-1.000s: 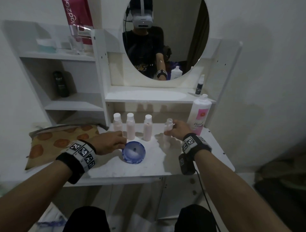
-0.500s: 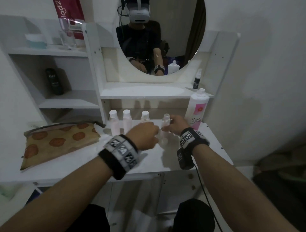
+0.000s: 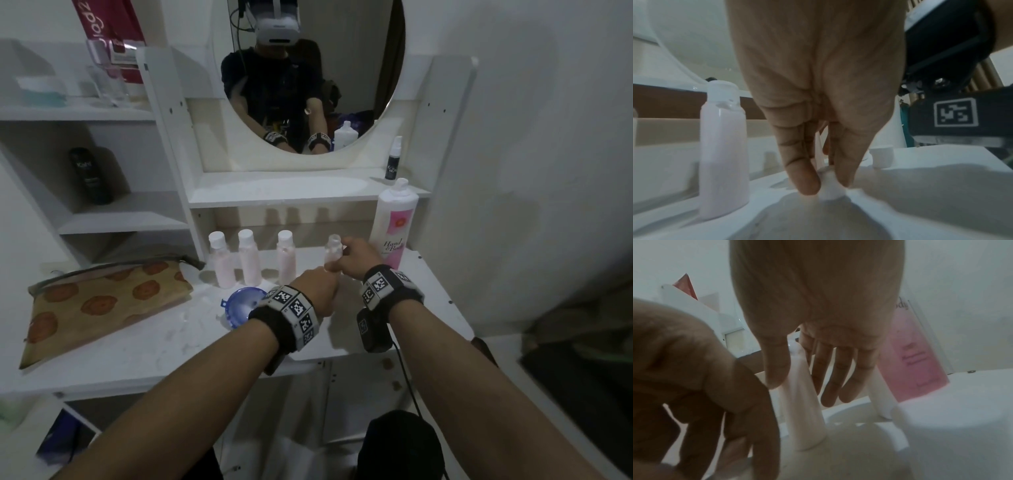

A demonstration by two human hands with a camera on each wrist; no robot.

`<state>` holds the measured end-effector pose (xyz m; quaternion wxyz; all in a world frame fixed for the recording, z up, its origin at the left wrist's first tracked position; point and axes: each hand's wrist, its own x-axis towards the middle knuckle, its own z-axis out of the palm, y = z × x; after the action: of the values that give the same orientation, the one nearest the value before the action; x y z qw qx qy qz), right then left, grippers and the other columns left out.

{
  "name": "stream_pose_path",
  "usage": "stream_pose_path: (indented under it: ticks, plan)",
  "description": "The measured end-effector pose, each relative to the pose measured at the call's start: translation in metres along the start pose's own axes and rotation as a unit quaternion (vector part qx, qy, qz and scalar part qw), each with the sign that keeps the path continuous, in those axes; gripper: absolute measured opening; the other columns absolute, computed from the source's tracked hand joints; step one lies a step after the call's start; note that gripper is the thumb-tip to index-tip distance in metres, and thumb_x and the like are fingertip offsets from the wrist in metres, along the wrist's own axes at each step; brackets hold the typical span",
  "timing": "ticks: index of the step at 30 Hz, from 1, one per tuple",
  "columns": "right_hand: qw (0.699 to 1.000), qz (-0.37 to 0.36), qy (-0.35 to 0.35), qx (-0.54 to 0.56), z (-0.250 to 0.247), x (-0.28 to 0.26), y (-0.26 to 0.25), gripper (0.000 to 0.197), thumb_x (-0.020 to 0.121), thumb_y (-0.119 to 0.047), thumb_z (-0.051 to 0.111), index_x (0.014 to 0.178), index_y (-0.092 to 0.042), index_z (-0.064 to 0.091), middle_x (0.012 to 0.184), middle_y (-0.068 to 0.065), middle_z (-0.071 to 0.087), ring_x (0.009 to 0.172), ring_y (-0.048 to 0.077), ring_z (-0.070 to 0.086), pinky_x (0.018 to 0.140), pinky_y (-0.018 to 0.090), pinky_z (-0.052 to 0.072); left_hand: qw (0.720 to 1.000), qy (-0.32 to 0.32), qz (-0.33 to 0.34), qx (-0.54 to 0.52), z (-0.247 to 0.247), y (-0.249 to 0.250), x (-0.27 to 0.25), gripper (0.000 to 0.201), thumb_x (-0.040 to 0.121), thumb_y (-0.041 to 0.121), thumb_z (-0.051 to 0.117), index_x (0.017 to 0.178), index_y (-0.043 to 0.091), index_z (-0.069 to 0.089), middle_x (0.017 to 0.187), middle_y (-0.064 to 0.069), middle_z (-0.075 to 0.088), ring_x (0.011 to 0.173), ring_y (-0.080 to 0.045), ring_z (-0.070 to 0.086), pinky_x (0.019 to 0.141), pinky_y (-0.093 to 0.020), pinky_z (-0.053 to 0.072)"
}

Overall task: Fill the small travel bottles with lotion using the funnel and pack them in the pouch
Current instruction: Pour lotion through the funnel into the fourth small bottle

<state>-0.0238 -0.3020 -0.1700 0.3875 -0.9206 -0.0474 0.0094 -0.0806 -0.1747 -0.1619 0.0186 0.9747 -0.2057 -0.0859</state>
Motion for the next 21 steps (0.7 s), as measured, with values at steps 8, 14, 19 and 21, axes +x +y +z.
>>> stream_pose_path:
  ticks: [8, 14, 19, 21]
  plan:
    - [1.000, -0.002, -0.003, -0.026, -0.001, -0.002, -0.004, 0.028, 0.080, -0.025, 0.077, 0.106, -0.021, 0.069, 0.085, -0.003, 0.065, 0.070, 0.009, 0.058, 0.054, 0.017, 0.038, 0.986, 0.155, 0.005, -0.058, -0.098, -0.022, -0.007, 0.024, 0.088, 0.030, 0.062, 0.109, 0.021, 0.068, 0.112, -0.002, 0.065, 0.099, -0.019, 0.060, 0.080, -0.027, 0.045]
    - [0.999, 0.001, -0.019, -0.039, 0.008, 0.005, -0.010, 0.023, 0.076, -0.026, 0.078, 0.091, -0.023, 0.061, 0.083, -0.004, 0.063, 0.078, 0.016, 0.059, 0.062, 0.025, 0.040, 0.993, 0.108, -0.005, -0.042, -0.104, -0.021, 0.014, 0.027, 0.086, 0.023, 0.066, 0.113, 0.023, 0.069, 0.119, -0.002, 0.064, 0.106, -0.020, 0.060, 0.079, -0.026, 0.042]
    - [0.999, 0.002, -0.022, -0.033, 0.011, 0.009, -0.008, 0.024, 0.073, -0.029, 0.080, 0.091, -0.025, 0.064, 0.087, -0.003, 0.067, 0.080, 0.016, 0.063, 0.069, 0.027, 0.046, 0.992, 0.111, -0.027, -0.044, -0.097, -0.023, 0.025, 0.028, 0.089, 0.022, 0.063, 0.117, 0.022, 0.068, 0.121, -0.002, 0.063, 0.105, -0.021, 0.061, 0.074, -0.026, 0.041]
    - [0.999, 0.001, -0.025, -0.031, 0.011, 0.011, -0.007, 0.024, 0.073, -0.029, 0.080, 0.091, -0.025, 0.064, 0.087, -0.003, 0.067, 0.081, 0.016, 0.063, 0.071, 0.028, 0.048, 0.993, 0.108, -0.032, -0.039, -0.097, -0.023, 0.028, 0.027, 0.091, 0.023, 0.062, 0.117, 0.023, 0.068, 0.121, -0.002, 0.064, 0.105, -0.021, 0.062, 0.073, -0.027, 0.042]
